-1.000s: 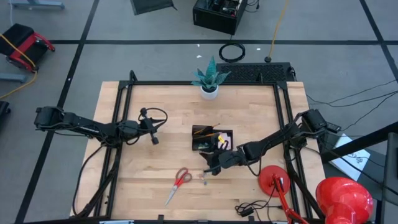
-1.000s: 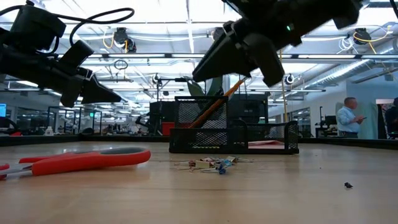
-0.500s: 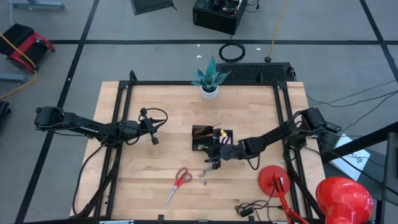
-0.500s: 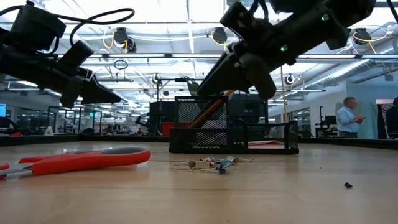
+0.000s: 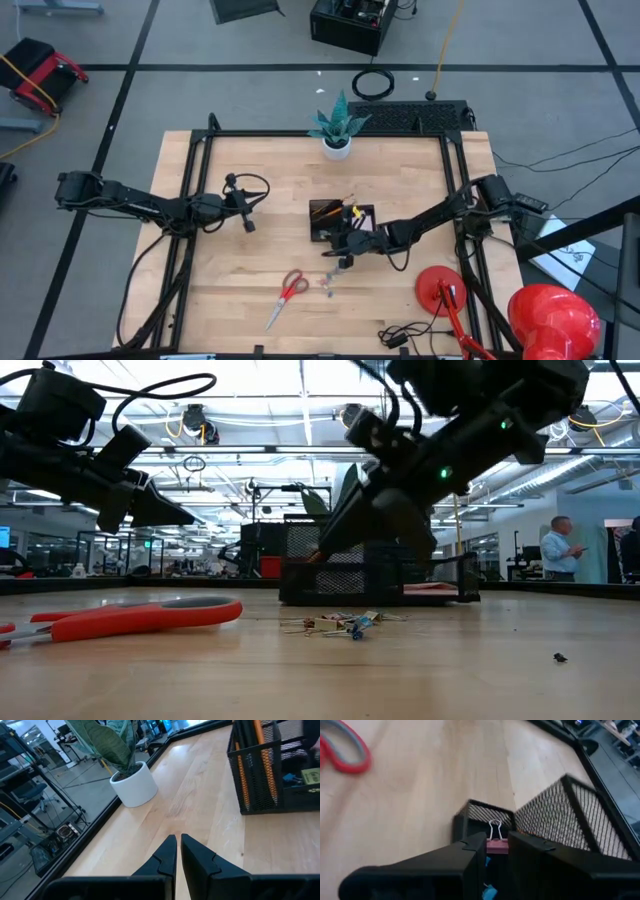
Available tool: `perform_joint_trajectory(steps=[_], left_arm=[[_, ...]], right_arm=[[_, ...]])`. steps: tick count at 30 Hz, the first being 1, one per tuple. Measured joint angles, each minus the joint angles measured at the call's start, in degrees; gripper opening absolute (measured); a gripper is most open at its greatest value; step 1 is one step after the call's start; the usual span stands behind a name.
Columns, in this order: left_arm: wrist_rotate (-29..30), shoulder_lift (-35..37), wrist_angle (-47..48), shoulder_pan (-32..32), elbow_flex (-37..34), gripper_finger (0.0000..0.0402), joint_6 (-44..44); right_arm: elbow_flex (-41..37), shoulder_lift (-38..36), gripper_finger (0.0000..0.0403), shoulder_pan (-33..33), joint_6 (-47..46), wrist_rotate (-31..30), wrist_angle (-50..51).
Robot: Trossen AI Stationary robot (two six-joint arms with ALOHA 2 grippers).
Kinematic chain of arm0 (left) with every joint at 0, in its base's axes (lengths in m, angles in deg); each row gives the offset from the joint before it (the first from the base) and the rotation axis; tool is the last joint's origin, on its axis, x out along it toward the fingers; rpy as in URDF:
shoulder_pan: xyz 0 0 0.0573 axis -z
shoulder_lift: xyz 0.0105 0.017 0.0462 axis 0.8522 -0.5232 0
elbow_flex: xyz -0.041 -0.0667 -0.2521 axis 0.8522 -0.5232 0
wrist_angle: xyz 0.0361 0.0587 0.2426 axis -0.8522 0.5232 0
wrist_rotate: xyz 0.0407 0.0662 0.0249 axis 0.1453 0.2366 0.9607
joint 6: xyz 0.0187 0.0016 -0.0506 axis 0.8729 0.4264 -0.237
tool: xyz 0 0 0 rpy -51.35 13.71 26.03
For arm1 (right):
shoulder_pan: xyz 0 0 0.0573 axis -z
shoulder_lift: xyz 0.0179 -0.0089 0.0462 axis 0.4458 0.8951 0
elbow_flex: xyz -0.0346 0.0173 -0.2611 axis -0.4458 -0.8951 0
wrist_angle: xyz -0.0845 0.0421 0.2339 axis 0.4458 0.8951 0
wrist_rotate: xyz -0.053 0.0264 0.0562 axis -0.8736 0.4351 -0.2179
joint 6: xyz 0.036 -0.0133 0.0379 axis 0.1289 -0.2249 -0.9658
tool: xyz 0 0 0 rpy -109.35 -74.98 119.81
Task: Pick and place office supplies into organizer
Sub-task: Put the pink binder clip into the desk organizer
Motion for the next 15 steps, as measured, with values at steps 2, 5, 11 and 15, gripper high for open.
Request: perform_joint_trajectory(steps=[2, 5, 11, 15], left_arm=[[0.0, 0.01, -0.01, 0.02, 0.0, 0.0031, -0.09], [0.0, 0.0, 0.0, 0.02, 0.0, 0.0031, 0.16], [-0.02, 0.0, 0.02, 0.0, 0.0, 0.0031, 0.27], [-0.02, 0.02, 0.02, 0.02, 0.0, 0.0031, 0.23]], right_arm=[[-0.04, 0.44, 0.0063, 0.23, 0.0, -0.35, 0.24], [-0.02, 0.6, 0.0063, 0.19, 0.23, -1.7, -0.12], [-0.02, 0.62, 0.0061, -0.85, 2.96, -3.11, -0.88], [-0.02, 0.62, 0.006, -3.11, 4.59, -7.81, -1.21]])
